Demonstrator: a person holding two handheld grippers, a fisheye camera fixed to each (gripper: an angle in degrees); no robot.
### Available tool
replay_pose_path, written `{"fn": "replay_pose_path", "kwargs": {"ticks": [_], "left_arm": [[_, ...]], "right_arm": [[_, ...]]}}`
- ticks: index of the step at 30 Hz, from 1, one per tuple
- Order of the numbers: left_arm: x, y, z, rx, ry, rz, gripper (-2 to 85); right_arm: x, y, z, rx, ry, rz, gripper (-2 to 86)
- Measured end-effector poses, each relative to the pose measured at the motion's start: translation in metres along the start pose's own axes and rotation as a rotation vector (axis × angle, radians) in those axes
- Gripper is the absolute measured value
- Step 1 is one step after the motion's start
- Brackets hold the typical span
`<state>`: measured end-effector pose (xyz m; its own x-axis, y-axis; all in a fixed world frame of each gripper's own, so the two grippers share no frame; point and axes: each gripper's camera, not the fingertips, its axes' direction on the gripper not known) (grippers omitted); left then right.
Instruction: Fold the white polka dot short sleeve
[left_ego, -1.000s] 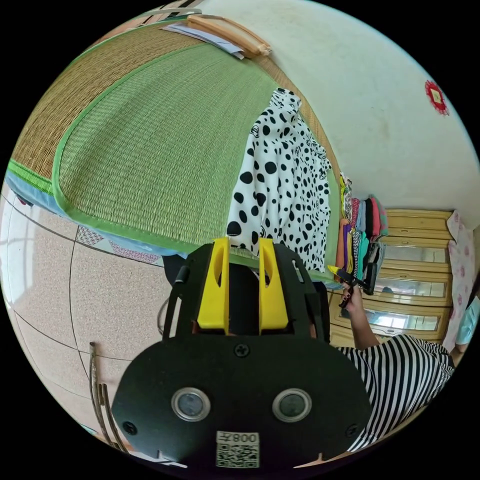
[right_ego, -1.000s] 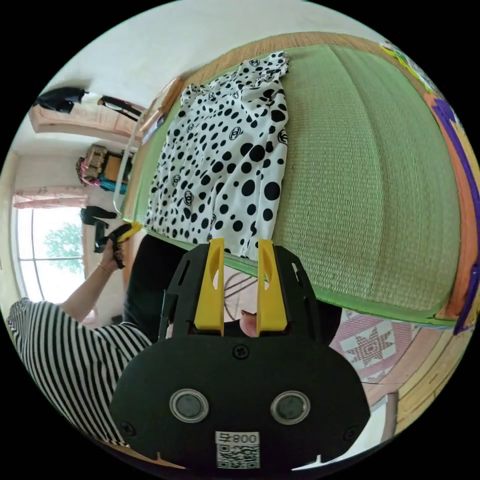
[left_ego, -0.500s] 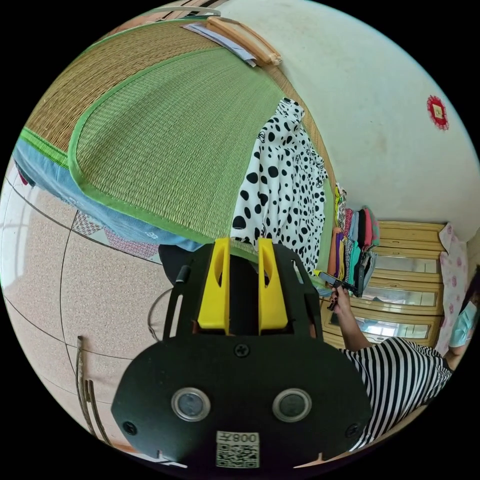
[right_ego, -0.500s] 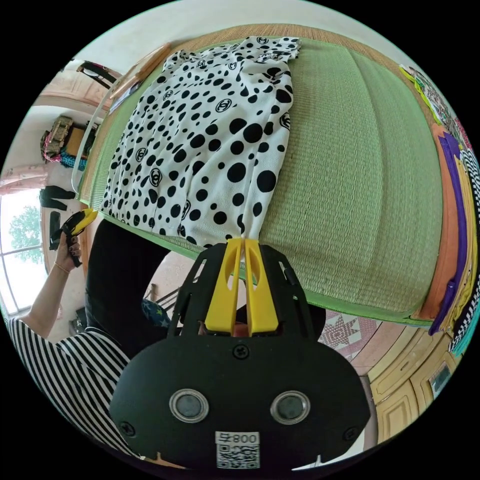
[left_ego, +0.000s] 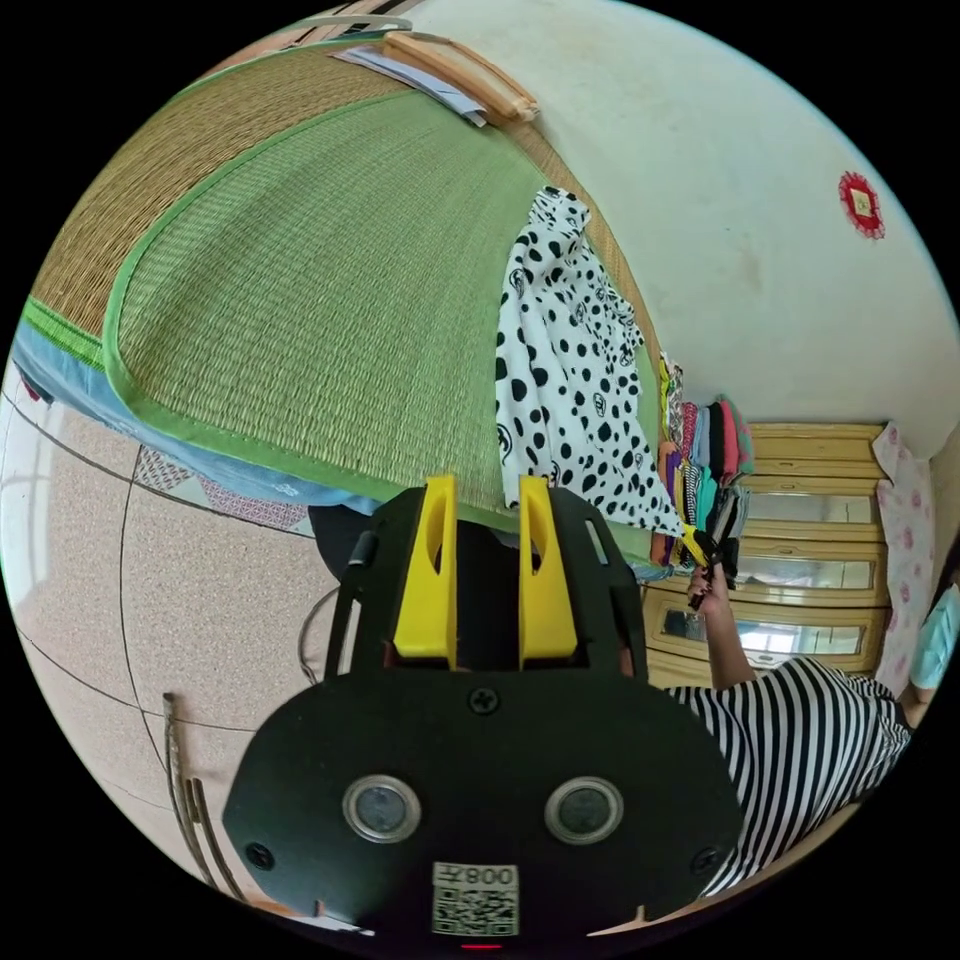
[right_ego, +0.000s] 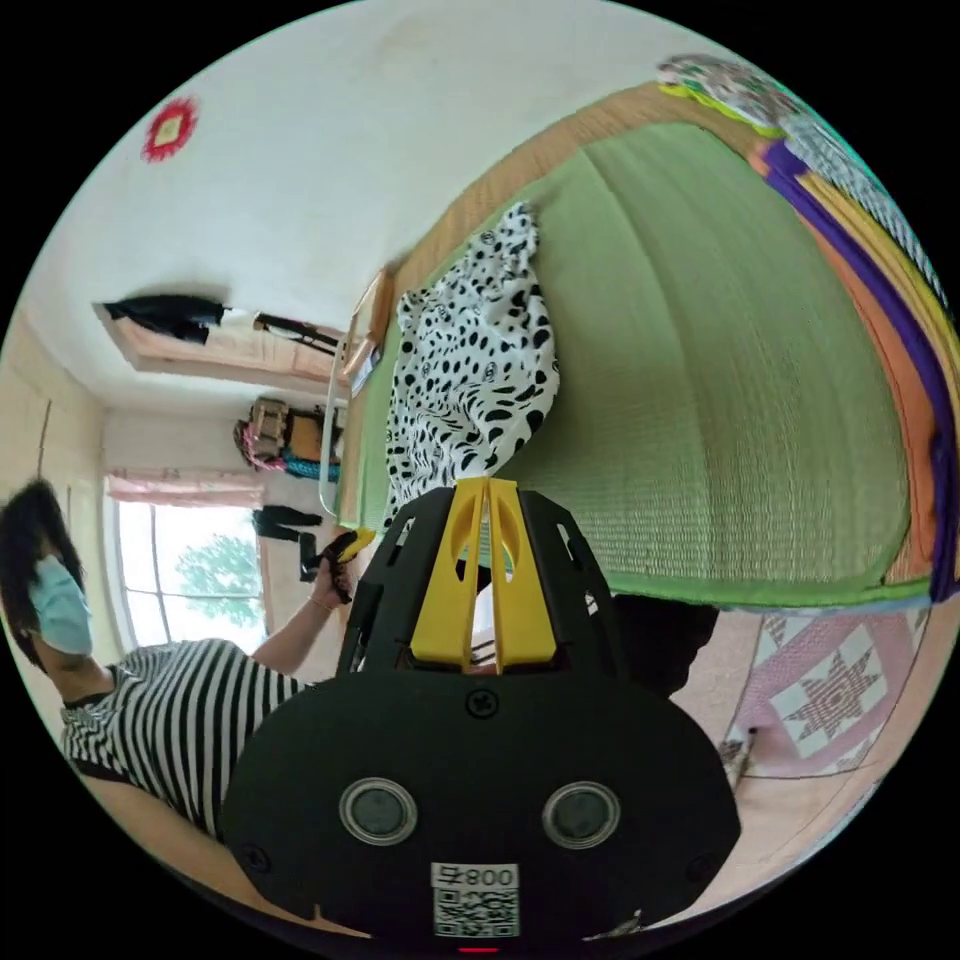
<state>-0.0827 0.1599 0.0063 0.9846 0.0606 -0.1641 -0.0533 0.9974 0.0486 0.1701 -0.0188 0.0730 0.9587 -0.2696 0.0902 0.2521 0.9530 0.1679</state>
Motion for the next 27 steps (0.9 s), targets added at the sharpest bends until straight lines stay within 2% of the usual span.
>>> {"fn": "replay_pose_path", "kwargs": {"ticks": [6,15,19,23,27], "left_arm": [[0.037,0.009,0.038,-0.089,-0.044,0.106,9.5],[0.100,0.022,0.107,-0.215,-0.157,0.235,10.0],[0.140,0.039,0.132,-0.264,-0.308,0.369,9.5],[0.176,0.055,0.159,-0.251,-0.540,0.451,4.2],[0.201,0.064,0.164,-0.206,-0.609,0.491,1.9]], "right_arm": [[0.061,0.021,-0.016,0.036,-0.090,0.138,0.2],[0.080,0.024,-0.033,0.025,-0.112,0.137,0.3],[0.084,0.022,-0.041,0.025,-0.132,0.131,0.3],[0.086,0.019,-0.047,0.030,-0.153,0.125,0.3],[0.084,0.019,-0.054,0.026,-0.175,0.110,0.3]]}}
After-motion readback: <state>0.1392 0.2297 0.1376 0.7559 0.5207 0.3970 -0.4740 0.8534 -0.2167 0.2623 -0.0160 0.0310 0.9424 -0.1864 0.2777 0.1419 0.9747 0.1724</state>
